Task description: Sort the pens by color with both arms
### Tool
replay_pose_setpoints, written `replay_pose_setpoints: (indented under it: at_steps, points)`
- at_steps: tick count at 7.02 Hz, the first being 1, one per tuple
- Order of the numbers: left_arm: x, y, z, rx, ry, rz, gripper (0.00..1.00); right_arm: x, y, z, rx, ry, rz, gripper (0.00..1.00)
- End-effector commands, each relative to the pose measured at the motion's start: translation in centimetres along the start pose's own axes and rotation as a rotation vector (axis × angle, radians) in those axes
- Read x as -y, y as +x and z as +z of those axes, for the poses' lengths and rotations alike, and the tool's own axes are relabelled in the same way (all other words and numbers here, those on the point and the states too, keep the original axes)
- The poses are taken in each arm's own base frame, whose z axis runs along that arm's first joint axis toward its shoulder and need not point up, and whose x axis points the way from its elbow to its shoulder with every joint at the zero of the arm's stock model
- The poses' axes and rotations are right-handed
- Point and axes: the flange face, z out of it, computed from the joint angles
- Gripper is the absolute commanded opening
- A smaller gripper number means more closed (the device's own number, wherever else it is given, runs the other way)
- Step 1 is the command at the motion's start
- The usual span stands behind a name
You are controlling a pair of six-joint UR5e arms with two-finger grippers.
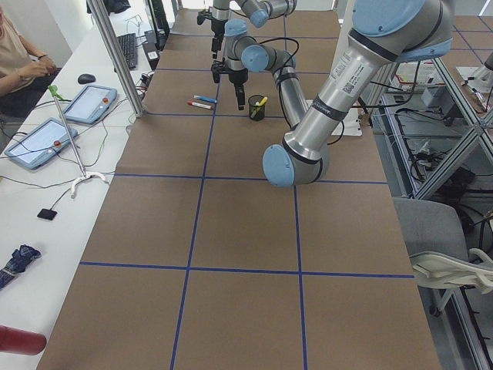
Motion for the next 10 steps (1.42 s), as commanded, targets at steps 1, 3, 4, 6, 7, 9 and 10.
replay_pose_setpoints:
  at_steps: [1, 3, 4, 6, 7, 9, 10]
  points:
    - [-0.8, 8.0, 1.8, 0.061, -0.054, -0.042, 1.00, 0.7, 3.0, -0.4, 0.006, -0.035, 0.001, 0.99]
    - [-0.1, 14.0, 4.0, 0.119, -0.094, -0.047, 1.00, 2.6, 6.7, -1.2, 0.009, -0.052, -0.036, 0.99]
    - [-0.6, 14.1, 4.7, 0.124, -0.098, 0.026, 1.00, 2.6, 7.0, -1.0, 0.004, -0.055, -0.037, 0.99]
    - [-0.6, 13.8, 5.2, 0.122, -0.114, 0.225, 0.97, 2.6, 6.9, -1.0, 0.005, -0.054, -0.038, 0.99]
    - [-0.6, 13.6, 5.5, 0.121, -0.127, 0.373, 0.97, 2.6, 7.1, -0.9, 0.003, -0.055, -0.036, 0.99]
    - [-0.8, 13.2, 6.9, 0.123, -0.164, 0.637, 0.97, 2.6, 7.3, -0.9, 0.002, -0.053, -0.035, 0.99]
    - [-1.0, 12.9, 7.7, 0.124, -0.180, 0.720, 0.97, 2.5, 7.7, -0.6, -0.004, -0.057, -0.031, 0.99]
